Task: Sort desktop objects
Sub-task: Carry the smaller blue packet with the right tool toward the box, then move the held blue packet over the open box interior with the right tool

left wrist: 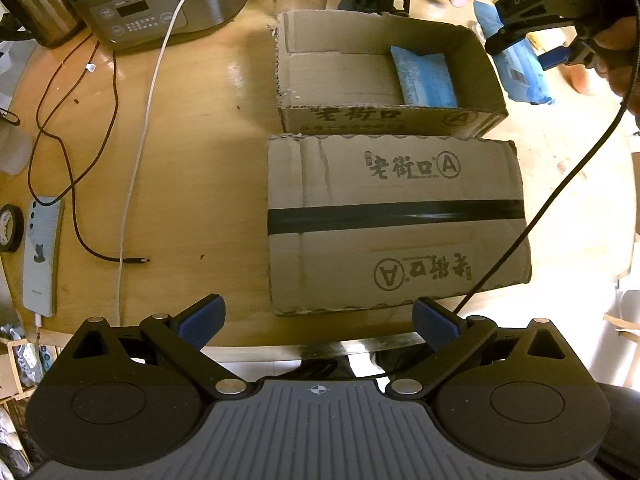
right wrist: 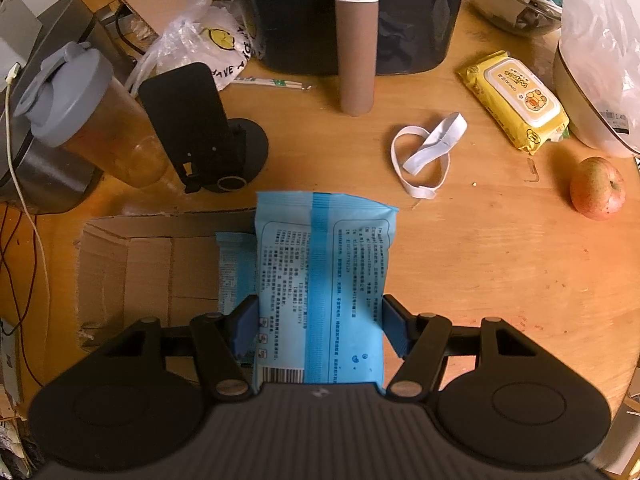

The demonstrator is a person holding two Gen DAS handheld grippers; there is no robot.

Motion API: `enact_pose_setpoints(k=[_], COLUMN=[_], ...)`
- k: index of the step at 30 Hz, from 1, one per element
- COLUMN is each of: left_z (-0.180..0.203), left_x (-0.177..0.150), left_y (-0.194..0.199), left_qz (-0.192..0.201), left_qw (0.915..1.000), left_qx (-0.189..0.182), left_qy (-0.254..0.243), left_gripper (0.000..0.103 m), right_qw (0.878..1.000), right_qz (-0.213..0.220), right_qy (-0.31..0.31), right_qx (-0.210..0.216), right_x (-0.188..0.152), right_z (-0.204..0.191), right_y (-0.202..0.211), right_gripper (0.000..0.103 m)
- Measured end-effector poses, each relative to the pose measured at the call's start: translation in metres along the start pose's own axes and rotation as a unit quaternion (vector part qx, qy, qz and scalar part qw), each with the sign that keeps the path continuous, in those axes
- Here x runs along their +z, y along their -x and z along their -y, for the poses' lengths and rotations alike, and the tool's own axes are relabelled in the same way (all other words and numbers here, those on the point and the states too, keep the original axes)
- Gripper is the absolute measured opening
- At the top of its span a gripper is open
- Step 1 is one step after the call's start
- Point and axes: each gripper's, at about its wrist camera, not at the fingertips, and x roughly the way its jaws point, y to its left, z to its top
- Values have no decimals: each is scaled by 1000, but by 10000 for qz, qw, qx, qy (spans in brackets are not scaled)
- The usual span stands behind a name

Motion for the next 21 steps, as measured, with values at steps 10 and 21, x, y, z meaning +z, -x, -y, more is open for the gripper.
enact_pose_setpoints(k=[10, 21], left_z=[-10, -24], left_x=[-1, -2], left_y=[0, 0], left_qz=[-4, -25], left_qw=[10000, 10000], left_qx=[-7, -14], left_qy=[-2, -18], left_gripper=[103, 103], right_qw=[10000, 10000], right_qz=[7, 5], right_qy=[-6, 3], right_qx=[22, 44], right_x=[-1, -1], right_z=[-15, -35], right_y=[-2, -6], right_gripper=[63, 62])
